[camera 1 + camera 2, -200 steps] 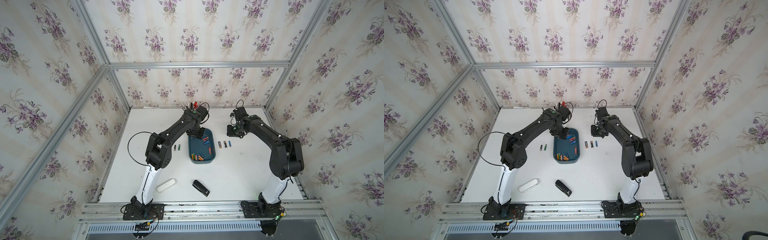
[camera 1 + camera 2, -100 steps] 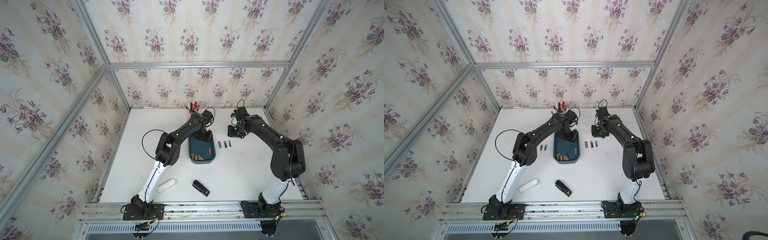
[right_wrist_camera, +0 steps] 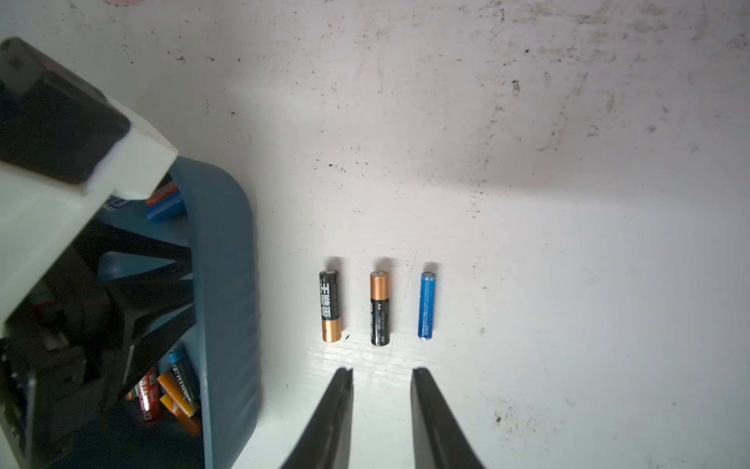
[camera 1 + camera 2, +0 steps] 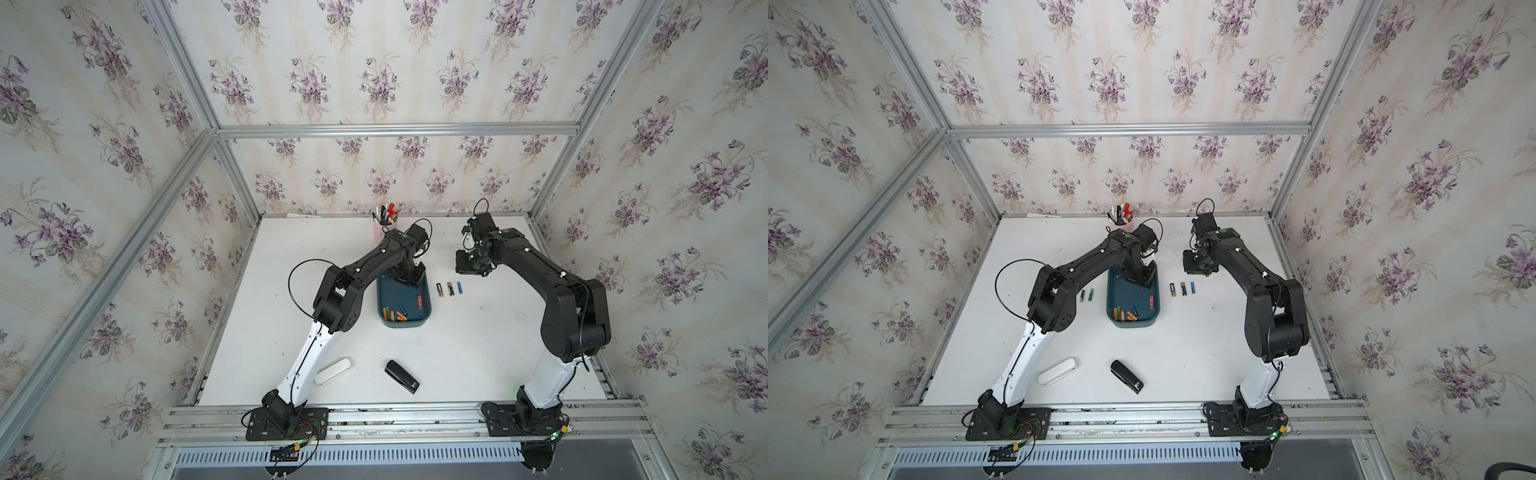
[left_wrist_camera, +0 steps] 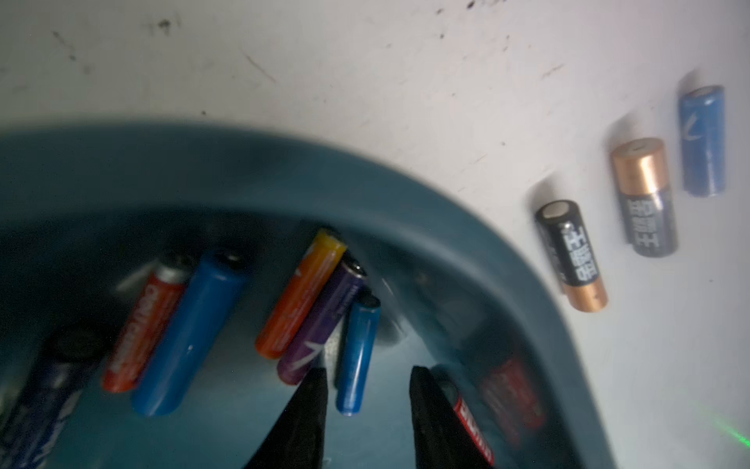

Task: Take the batteries out of the storage box
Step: Pick up the battery from the storage box.

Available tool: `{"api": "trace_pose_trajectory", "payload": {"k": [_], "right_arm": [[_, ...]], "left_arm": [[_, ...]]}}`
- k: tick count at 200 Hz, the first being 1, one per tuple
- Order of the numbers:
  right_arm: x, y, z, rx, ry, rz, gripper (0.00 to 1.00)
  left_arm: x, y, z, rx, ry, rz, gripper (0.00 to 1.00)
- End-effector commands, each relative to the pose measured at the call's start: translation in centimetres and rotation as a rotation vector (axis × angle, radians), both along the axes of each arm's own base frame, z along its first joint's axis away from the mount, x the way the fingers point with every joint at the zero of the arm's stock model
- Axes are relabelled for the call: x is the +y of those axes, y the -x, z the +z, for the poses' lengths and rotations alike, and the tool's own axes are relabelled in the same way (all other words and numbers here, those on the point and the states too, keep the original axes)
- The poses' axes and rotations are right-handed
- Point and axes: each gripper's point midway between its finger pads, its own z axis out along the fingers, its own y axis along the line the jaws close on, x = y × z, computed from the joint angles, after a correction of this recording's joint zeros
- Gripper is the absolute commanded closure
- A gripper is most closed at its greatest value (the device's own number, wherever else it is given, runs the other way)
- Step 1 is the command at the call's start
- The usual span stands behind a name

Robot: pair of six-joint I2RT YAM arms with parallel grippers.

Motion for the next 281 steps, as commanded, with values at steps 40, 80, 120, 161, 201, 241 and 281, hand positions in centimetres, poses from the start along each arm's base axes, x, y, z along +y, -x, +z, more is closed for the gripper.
{"api": "trace_pose_trajectory", "payload": {"k": [40, 80, 120, 161, 201, 241, 281], "right_arm": [[-0.1, -0.1, -0.1, -0.003, 0.005, 0.0, 0.7], [0.0, -0.2, -0.1, -0.007, -0.001, -0.005, 0.7], [0.1, -0.3, -0.2, -0.004, -0.006, -0.006, 0.7], [0.6, -0.5, -0.2, -0.005, -0.037, -0.011, 0.71], [1.0, -0.7, -0.2, -0.005, -0.056, -0.014, 0.7], [1.2, -0.8, 0.2, -0.011, -0.064, -0.009, 0.7], [1.7, -0.8, 0.1, -0.007, -0.073, -0.006, 0.71]], "left_arm": [[1.7, -0.2, -1.5, -0.016, -0.126, 0.003, 0.63], [2.6, 0.1, -1.9, -0.025, -0.206, -0.015, 0.72], [3.0, 0.5, -1.6, -0.014, -0.223, -0.011, 0.78], [2.0, 1.1, -0.4, 0.031, -0.098, 0.018, 0.8], [2.6, 1.2, 1.3, 0.022, -0.088, 0.023, 0.82], [2.4, 1.5, 3.4, 0.016, -0.029, 0.037, 0.82], [2.9, 1.6, 6.1, 0.011, 0.063, 0.077, 0.82]]}}
